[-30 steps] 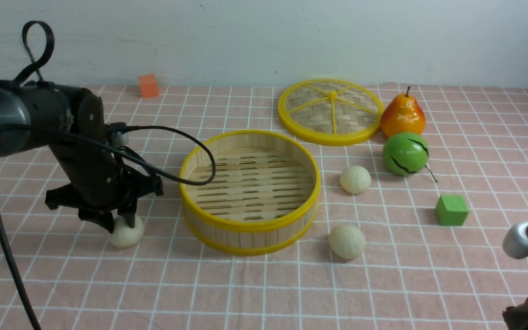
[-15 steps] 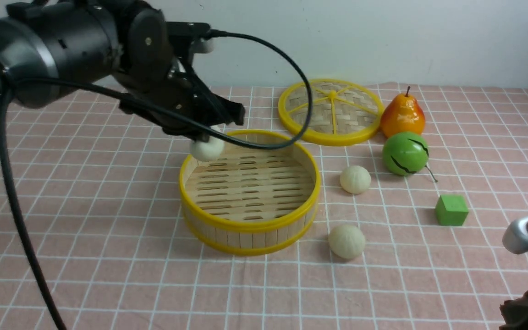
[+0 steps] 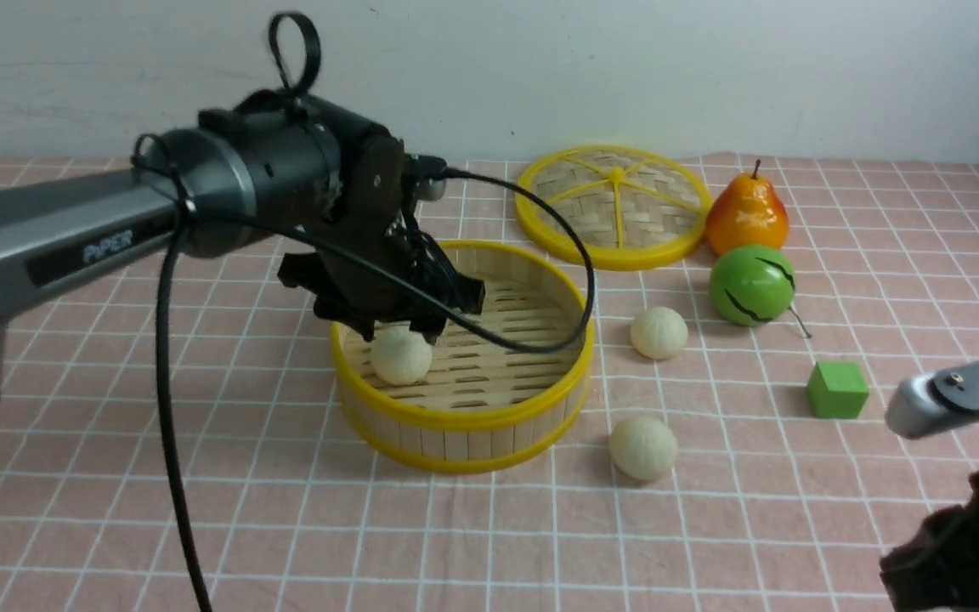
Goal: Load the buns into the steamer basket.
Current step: Use the right arm to grab a steamed stuffed bun, then use the right arm to put the steamed stuffed bun into the steamer
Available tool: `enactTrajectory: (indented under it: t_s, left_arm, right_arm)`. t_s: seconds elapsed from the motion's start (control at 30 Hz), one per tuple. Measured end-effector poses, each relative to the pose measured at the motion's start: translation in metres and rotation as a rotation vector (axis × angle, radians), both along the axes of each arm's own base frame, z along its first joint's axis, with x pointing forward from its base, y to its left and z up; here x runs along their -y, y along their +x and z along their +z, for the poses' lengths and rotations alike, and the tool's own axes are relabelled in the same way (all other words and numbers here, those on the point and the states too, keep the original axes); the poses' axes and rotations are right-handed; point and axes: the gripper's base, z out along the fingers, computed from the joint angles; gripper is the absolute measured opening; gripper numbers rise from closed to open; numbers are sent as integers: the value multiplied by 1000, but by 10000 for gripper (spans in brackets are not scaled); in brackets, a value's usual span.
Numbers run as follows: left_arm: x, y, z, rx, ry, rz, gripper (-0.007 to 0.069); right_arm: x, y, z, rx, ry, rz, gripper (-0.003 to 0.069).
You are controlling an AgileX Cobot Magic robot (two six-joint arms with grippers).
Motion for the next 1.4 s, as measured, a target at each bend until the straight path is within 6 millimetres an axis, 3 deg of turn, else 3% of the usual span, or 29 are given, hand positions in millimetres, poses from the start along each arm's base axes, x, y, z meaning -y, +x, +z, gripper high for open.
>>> enactTrajectory:
  t_s: [0.03,0.07,0.1,0.13,0.17,0.2,0.3,0.33,0.47,0.53,0.57,0.7,0.83,0.87,0.9,0.93,1.0,1.17,1.23,1.3,1.33,1.4]
  left_arm:
    - [-5,-9,27,42,-18,-4,511]
    - [-5,-11,32,50,-20,-6,512]
    - [-15,-29,70,110,-45,-8,508]
    - [-16,-32,75,117,-48,-7,506]
    - [-29,-56,107,158,-65,-6,475]
    - [-37,-72,123,177,-72,-7,455]
    - [-59,-118,144,185,-81,-8,366]
    - [-61,-121,144,184,-81,-8,360]
    - [-91,-182,122,174,-78,-13,209]
    - [-96,-194,113,176,-79,-14,178]
    - [-106,-212,100,179,-80,-11,146]
    - [-130,-253,71,211,-88,39,83]
    - [-149,-281,51,245,-86,101,59]
    - [-155,-290,44,258,-93,118,57]
    - [-155,-290,44,257,-92,120,56]
    - [-159,-298,36,264,-92,128,56]
    - [-164,-306,25,276,-94,130,56]
    - [-167,-312,-4,350,-104,98,56]
    - [-166,-313,-11,383,-133,87,56]
    - [-165,-313,-12,412,-151,80,56]
    - [-165,-313,-12,414,-152,79,56]
    - [-164,-312,-12,426,-161,76,56]
  right_arm:
    - [-8,9,4,11,2,25,124]
    - [-10,11,7,22,5,29,133]
    - [-23,26,14,43,9,63,169]
    - [-25,27,12,37,7,67,169]
    - [-39,45,18,49,7,97,209]
    - [-47,55,14,35,1,111,227]
    - [-64,88,5,9,-33,140,283]
    - [-65,90,7,16,-32,140,287]
    - [-83,136,-26,-63,-87,162,351]
    - [-86,144,-32,-70,-93,164,358]
    - [-90,153,-43,-90,-102,166,362]
    - [-96,168,-61,-119,-111,166,348]
    - [-98,173,-73,-145,-128,174,229]
    - [-98,173,-74,-152,-144,183,159]
    - [-98,173,-74,-150,-146,184,148]
    - [-97,174,-69,-160,-167,199,75]
    - [-97,176,-53,-153,-178,213,20]
    - [-116,184,12,-6,-145,259,13]
    - [-135,184,35,92,-127,310,13]
    - [-161,184,41,165,-104,358,13]
    - [-163,185,41,171,-102,362,13]
    - [-193,191,24,239,-80,396,13]
